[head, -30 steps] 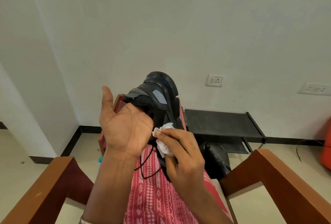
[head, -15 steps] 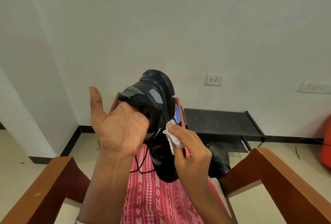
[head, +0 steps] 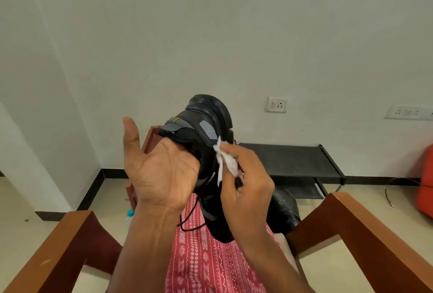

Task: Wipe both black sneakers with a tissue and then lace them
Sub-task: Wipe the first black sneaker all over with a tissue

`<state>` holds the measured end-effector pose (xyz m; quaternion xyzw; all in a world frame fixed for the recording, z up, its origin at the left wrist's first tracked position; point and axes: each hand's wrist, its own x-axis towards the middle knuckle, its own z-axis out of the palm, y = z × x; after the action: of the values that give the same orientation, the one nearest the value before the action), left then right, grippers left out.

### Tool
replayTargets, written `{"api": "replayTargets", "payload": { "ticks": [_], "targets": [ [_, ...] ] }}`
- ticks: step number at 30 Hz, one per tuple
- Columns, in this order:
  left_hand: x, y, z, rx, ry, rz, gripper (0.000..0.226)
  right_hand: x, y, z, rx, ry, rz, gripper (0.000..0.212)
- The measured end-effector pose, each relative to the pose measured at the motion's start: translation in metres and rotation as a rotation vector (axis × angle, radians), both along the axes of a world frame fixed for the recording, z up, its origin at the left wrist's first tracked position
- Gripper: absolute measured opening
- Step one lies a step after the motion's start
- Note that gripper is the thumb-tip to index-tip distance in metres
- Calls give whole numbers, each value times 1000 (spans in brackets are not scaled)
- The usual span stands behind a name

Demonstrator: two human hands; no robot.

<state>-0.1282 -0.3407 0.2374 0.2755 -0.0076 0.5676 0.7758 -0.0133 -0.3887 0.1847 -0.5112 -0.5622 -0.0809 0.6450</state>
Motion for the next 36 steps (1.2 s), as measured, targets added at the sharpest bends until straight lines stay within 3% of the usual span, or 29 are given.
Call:
{"api": "replayTargets", "payload": {
  "ticks": [4, 8, 16, 23, 26, 30, 36],
  "targets": [
    [-2, 0, 0, -2, 0, 21, 100, 0, -8, -18, -91, 22, -17, 18],
    [4, 0, -2, 3, 59, 40, 95, 1, 6, 10, -42, 44, 4, 18],
    [18, -8, -6, 52, 178, 85, 90, 1, 30, 38, 99, -171, -62, 29],
    [7, -4, 0, 19, 111, 84, 96, 21, 11, -22, 81, -262, -88, 33],
    [12, -5, 0, 22, 129, 66, 94, 23, 16, -15, 151, -267, -137, 23],
    [18, -7, -4, 34, 137, 47, 91, 25, 34, 18, 241, -262, -135, 27],
    [10, -6, -1, 10, 88, 74, 94, 26, 32, 7, 203, -300, -83, 26]
  ]
}}
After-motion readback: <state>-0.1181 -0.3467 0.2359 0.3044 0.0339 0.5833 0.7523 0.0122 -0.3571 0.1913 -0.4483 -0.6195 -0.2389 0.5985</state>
